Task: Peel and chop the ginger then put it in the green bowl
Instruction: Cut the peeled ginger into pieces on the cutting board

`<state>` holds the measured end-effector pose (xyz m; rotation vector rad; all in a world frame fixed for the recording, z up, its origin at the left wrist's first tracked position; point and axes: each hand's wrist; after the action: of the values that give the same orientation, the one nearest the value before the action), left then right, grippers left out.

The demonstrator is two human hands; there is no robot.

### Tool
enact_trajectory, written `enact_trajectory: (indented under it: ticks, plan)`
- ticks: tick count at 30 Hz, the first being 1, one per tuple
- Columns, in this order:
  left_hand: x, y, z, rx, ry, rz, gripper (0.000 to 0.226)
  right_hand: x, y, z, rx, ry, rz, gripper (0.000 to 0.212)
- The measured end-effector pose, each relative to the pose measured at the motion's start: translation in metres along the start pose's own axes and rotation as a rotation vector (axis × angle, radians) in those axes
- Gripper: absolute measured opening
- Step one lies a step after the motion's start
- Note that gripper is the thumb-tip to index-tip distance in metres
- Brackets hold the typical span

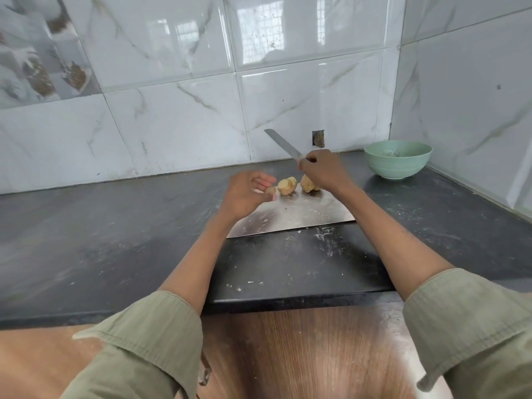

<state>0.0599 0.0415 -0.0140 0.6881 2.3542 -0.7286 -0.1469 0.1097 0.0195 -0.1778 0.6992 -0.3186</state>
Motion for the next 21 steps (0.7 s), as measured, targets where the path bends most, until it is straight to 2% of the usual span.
enact_trajectory:
  ticks: [4, 7, 9, 14, 17, 21]
  plan:
    - [-0.013, 0.02, 0.019, -0.061, -0.043, 0.13, 0.035, 0.015, 0.025, 0.021, 0.017, 0.258, 0.051, 0.018]
    - [-0.021, 0.027, 0.023, -0.076, -0.021, 0.161, 0.038, 0.037, 0.055, 0.026, 0.046, 0.385, 0.043, 0.018]
    - [-0.023, 0.028, 0.024, -0.092, -0.009, 0.159, 0.032, 0.047, 0.073, 0.026, 0.055, 0.431, 0.055, 0.024]
    - [-0.024, 0.027, 0.025, -0.134, -0.031, 0.158, 0.017, 0.052, 0.093, 0.027, 0.068, 0.384, 0.14, 0.03]
    - [-0.022, 0.028, 0.023, -0.144, -0.042, 0.129, 0.019, 0.052, 0.098, 0.029, 0.045, 0.36, 0.106, 0.027]
    - [-0.023, 0.029, 0.021, -0.131, -0.007, 0.08, 0.025, 0.055, 0.105, 0.035, -0.014, 0.458, 0.034, 0.027]
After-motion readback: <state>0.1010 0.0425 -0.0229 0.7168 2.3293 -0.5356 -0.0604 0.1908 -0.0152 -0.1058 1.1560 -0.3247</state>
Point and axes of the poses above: each hand's wrist, its own y-axis away from the middle knuckle, its own x-axis out of the palm, z = x × y, and after that the axes turned 12 degrees about z, right-handed
